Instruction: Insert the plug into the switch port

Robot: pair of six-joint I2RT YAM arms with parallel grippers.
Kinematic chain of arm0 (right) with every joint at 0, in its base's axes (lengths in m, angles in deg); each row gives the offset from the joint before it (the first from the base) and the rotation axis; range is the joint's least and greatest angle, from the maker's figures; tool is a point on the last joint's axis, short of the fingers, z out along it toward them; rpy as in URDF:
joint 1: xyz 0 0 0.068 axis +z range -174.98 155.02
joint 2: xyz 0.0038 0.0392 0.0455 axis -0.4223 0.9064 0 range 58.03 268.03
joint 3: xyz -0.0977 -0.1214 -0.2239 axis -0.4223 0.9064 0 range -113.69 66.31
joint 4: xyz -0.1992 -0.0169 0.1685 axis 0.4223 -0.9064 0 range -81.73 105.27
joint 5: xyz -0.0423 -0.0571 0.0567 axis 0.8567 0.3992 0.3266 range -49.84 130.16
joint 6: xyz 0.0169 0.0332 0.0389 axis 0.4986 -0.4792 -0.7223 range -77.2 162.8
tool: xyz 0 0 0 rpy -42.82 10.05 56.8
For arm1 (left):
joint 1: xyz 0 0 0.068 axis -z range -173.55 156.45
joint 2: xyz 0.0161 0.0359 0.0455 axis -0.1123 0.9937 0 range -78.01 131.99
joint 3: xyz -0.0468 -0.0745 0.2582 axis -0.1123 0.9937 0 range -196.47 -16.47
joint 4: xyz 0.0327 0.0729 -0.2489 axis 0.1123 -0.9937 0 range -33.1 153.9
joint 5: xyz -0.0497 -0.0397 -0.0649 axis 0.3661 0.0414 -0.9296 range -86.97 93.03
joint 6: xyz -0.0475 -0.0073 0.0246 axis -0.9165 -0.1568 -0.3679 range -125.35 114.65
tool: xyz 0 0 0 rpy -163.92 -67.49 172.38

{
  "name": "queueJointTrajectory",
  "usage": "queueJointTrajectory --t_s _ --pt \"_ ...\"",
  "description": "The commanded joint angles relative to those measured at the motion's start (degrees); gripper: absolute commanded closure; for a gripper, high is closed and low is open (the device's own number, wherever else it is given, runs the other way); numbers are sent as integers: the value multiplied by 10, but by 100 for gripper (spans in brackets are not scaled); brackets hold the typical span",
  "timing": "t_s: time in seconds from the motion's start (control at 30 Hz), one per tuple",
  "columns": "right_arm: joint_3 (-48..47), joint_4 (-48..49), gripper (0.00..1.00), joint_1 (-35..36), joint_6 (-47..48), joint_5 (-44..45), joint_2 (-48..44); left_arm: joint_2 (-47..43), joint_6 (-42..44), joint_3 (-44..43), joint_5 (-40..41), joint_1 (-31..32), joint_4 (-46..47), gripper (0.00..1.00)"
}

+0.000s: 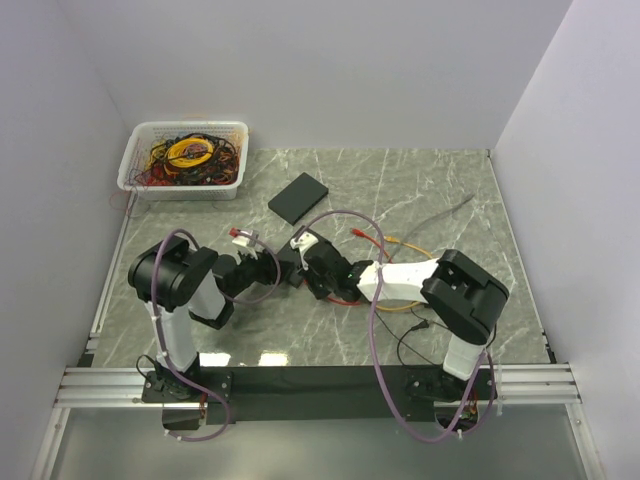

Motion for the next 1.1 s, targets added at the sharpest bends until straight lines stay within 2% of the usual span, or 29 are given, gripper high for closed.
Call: queueJointTrajectory --t_s 0.0,0.3,0.43,0.57,0.73,0.8,0.9,0.93,0.97,1.0,1.07 --pt "-71 310 100 -3 -8 -39 19 32 -105 18 -276 55 54 31" --pt "-141 318 100 -4 -22 -35 52 32 -116 23 -265 59 47 30" --pt "-170 312 100 -5 -31 -14 79 37 -146 42 -260 59 82 26" --pt "-156 350 100 -20 -54 -32 78 48 -169 57 -264 59 123 23" --pt "-165 349 100 -27 -60 -78 80 63 -173 52 -249 60 116 20" --pt "-156 346 100 -27 -62 -78 70 49 -169 52 -220 56 68 18" --pt "-119 339 92 -26 -61 -62 39 0 -150 56 -172 48 2 12" --pt "-94 334 81 -27 -61 -58 31 -13 -142 56 -152 44 -39 11" --pt "-82 332 74 -27 -60 -48 11 -41 -139 55 -136 36 -67 10" --pt "-68 332 62 -27 -62 -46 1 -54 -133 53 -124 33 -90 9" --pt "-32 325 52 -27 -62 -45 -28 -91 -124 50 -94 24 -151 9"
